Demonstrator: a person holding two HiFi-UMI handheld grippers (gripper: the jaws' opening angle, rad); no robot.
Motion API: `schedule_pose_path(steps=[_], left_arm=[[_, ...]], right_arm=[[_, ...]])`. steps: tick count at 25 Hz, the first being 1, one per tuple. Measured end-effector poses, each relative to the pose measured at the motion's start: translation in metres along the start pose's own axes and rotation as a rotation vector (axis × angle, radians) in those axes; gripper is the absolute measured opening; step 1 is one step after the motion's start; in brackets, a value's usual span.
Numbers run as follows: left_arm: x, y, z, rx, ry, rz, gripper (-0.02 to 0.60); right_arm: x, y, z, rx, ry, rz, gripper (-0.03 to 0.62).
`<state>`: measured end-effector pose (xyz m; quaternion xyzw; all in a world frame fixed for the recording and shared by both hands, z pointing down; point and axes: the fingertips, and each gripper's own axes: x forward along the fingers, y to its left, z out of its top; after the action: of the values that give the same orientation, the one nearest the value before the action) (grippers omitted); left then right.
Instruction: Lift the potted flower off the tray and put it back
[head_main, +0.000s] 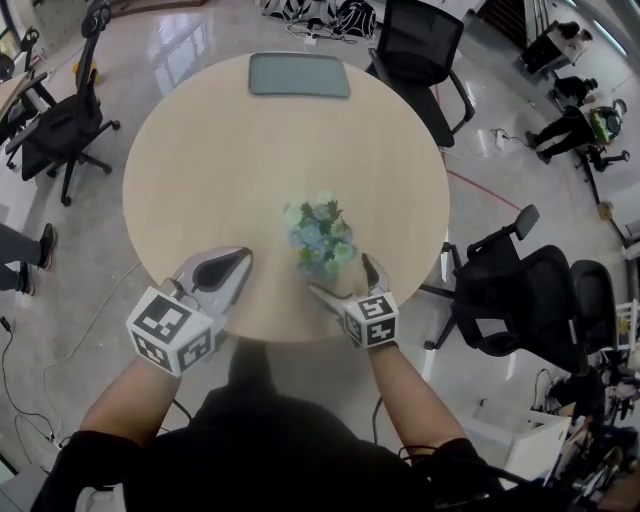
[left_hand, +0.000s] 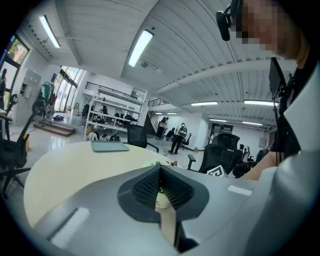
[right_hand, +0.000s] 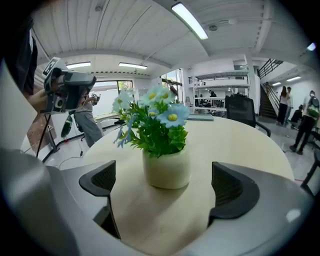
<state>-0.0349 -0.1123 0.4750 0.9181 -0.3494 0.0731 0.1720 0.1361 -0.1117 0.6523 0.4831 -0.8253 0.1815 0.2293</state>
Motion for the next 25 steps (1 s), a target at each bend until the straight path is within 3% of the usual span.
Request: schedule_pose_path(steps=[7,21,25], left_arm=[[0.010,0.018,-0.013,-0.016,0.022,0.002,-0.002],[0.013,0.043,-0.026,-0.045,0.042,0.003,-0.002],[0.015,0.042,-0.029,-0.051,0.047,0.000,-0.002]], right_arm=[[0.045,-0.005,-0.011,-0.020,0.020,-0.009,0.600],[0.094,-0.007,0.011,-0.016,-0.023,-0.010,0.600],[0.099,-0.012,0.011,-0.029,0.003,-0.022,0.573]])
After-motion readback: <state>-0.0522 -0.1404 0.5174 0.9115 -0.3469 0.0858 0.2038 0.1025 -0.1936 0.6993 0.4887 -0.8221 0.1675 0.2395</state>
